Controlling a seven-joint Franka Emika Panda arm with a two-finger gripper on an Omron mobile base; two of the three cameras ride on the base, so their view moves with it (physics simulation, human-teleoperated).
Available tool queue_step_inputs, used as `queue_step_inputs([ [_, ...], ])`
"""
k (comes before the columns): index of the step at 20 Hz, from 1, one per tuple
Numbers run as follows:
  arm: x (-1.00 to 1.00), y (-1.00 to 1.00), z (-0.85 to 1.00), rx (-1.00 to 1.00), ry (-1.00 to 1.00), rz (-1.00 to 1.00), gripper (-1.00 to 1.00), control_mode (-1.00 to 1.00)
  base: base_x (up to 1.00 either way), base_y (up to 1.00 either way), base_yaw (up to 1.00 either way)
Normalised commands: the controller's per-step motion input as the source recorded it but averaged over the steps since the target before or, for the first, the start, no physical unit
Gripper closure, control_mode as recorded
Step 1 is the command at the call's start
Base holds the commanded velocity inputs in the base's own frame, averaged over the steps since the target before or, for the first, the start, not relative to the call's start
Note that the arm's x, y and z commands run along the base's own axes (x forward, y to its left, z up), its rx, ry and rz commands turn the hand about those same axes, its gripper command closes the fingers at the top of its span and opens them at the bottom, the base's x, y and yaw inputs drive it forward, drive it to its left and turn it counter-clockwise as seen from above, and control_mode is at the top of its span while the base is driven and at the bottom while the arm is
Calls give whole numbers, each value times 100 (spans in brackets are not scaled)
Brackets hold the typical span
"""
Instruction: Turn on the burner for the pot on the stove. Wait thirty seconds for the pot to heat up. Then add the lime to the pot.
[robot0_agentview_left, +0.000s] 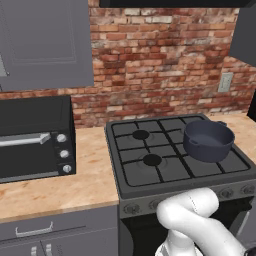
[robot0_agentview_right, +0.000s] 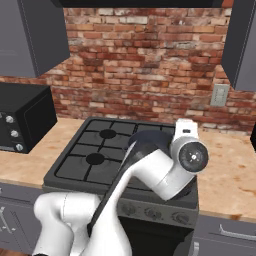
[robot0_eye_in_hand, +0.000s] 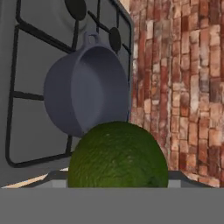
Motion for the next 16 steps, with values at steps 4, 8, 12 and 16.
queue_step_inputs([
  [4, -31, 15, 72, -5, 29, -2, 100, -100, 0, 0, 0],
  [8, -23, 27, 36, -13, 14, 0, 100, -100, 0, 0, 0],
  [12, -4, 36, 16, -15, 6, 1, 100, -100, 0, 0, 0],
  [16, -1, 33, 7, -10, 0, 11, 100, -100, 0, 0, 0],
])
